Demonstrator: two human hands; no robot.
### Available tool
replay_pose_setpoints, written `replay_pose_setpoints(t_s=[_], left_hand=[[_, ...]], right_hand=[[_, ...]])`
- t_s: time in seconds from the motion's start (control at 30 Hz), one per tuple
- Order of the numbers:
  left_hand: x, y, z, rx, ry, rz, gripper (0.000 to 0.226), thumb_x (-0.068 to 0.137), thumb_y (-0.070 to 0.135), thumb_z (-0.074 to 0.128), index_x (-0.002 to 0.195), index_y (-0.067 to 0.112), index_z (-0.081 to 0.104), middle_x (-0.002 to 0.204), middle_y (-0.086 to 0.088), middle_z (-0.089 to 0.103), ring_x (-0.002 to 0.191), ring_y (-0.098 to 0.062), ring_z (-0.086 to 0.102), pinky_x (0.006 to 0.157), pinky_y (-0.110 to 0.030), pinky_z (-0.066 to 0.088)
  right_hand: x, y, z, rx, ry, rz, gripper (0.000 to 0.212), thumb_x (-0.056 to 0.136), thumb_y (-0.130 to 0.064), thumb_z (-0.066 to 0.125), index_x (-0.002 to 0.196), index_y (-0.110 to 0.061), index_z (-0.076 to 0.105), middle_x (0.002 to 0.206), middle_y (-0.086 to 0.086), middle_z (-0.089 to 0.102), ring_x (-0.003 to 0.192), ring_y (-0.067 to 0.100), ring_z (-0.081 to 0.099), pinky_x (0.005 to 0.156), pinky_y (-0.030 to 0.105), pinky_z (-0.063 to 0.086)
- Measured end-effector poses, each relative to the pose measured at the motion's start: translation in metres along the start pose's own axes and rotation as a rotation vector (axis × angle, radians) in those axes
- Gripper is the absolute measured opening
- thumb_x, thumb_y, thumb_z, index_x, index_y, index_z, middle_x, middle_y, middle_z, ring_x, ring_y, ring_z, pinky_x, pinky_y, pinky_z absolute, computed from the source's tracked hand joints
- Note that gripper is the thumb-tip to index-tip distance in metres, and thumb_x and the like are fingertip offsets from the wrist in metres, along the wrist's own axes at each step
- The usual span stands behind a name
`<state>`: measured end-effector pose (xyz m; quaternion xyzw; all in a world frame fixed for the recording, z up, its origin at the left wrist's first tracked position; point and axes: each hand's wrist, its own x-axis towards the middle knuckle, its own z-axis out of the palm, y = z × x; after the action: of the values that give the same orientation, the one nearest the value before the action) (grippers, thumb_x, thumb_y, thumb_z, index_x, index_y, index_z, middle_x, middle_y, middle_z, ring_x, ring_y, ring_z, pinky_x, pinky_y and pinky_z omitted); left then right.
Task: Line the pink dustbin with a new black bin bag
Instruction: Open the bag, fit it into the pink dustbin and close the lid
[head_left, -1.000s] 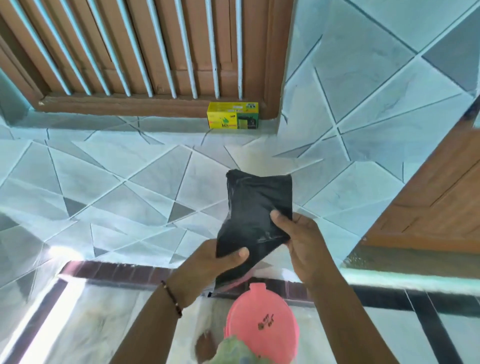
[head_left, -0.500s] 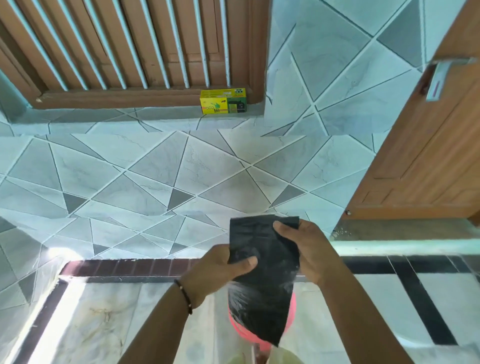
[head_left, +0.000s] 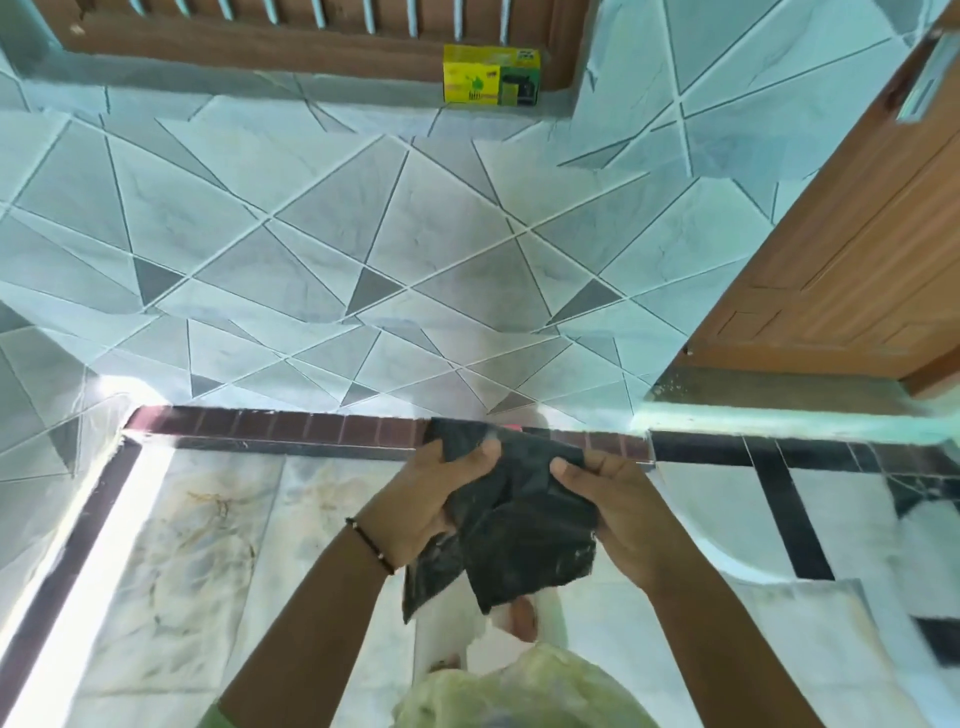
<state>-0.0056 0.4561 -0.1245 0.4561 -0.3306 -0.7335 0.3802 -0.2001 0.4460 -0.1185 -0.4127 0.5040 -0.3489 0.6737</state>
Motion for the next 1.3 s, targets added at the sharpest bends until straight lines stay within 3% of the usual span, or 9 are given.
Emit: replay_pose_setpoints(t_s=[0.17,0.3,0.43,0.57,0.8,0.97,1.07,1.2,1.3], left_hand=[[-0.004,-0.01,0.022,0.346,0.034,0.0,0.023,0.082,0.023,0.065,0.105,0.017,0.067,0.104,-0.006,0.072,0.097,-0.023,0.068,0.086,-0.037,0.056],[0.009,-0.003,0.041,0.229,0.234,0.145,0.014,0.084,0.025,0.063,0.088,0.012,0.069,0.087,-0.011,0.071,0.087,-0.031,0.067,0.083,-0.039,0.055],[0.02,-0.001,0.06,0.056,0.265,0.108,0.031,0.088,0.035,0.055,0.102,0.01,0.068,0.1,-0.013,0.071,0.096,-0.03,0.067,0.091,-0.042,0.051],[0.026,-0.009,0.076,-0.08,0.165,0.054,0.043,0.086,0.042,0.054,0.115,0.012,0.064,0.114,-0.011,0.069,0.107,-0.027,0.065,0.093,-0.042,0.052],[0.038,-0.004,0.094,0.146,0.362,0.207,0.018,0.093,0.011,0.049,0.098,0.01,0.067,0.099,-0.018,0.068,0.081,-0.024,0.066,0.069,-0.029,0.059],[0.042,-0.002,0.096,0.168,0.45,0.243,0.019,0.088,0.022,0.059,0.088,0.008,0.071,0.092,-0.019,0.07,0.083,-0.025,0.064,0.084,-0.041,0.055],[0.045,-0.004,0.095,0.154,0.545,0.255,0.021,0.085,0.029,0.062,0.076,0.013,0.07,0.075,-0.011,0.069,0.072,-0.024,0.06,0.074,-0.043,0.055],[0.045,-0.004,0.084,0.181,0.708,0.302,0.034,0.079,0.042,0.066,0.06,0.015,0.063,0.055,-0.003,0.057,0.06,-0.022,0.048,0.061,-0.035,0.043],[0.044,-0.002,0.082,0.262,0.754,0.348,0.049,0.067,0.056,0.064,0.061,0.008,0.061,0.061,-0.014,0.06,0.062,-0.023,0.053,0.064,-0.044,0.051]], right_hand=[[-0.002,-0.011,-0.021,0.121,0.012,-0.036,0.014,0.08,-0.02,0.06,0.081,-0.013,0.073,0.083,0.004,0.075,0.084,0.021,0.07,0.081,0.034,0.057],[-0.008,-0.017,-0.036,-0.137,-0.126,0.0,0.006,0.081,-0.021,0.065,0.082,-0.016,0.068,0.077,-0.005,0.075,0.074,0.009,0.071,0.07,0.027,0.058],[-0.007,-0.021,-0.049,-0.216,0.019,-0.052,0.012,0.082,-0.007,0.065,0.076,-0.017,0.065,0.071,-0.004,0.071,0.065,0.004,0.068,0.062,0.012,0.053],[-0.001,-0.029,-0.068,-0.001,0.076,-0.094,0.011,0.083,-0.006,0.063,0.084,-0.015,0.069,0.081,0.001,0.075,0.077,0.015,0.07,0.07,0.022,0.058],[0.002,-0.031,-0.083,-0.05,-0.071,-0.015,0.029,0.076,-0.026,0.069,0.101,-0.01,0.068,0.099,0.011,0.074,0.094,0.027,0.069,0.085,0.043,0.055],[0.003,-0.03,-0.078,-0.044,-0.054,-0.016,0.006,0.081,-0.016,0.065,0.085,-0.015,0.071,0.081,0.0,0.076,0.075,0.016,0.072,0.079,0.038,0.056],[0.007,-0.032,-0.075,-0.11,0.046,-0.002,0.026,0.083,-0.026,0.065,0.088,-0.001,0.067,0.081,0.014,0.071,0.068,0.029,0.065,0.074,0.04,0.056],[0.015,-0.033,-0.071,-0.354,0.382,-0.238,0.022,0.078,-0.038,0.068,0.088,-0.021,0.058,0.088,-0.004,0.063,0.063,0.021,0.059,0.067,0.037,0.054],[0.01,-0.039,-0.057,-0.514,0.246,-0.414,0.022,0.073,-0.036,0.073,0.086,-0.032,0.055,0.093,-0.012,0.058,0.076,0.018,0.058,0.066,0.031,0.051]])
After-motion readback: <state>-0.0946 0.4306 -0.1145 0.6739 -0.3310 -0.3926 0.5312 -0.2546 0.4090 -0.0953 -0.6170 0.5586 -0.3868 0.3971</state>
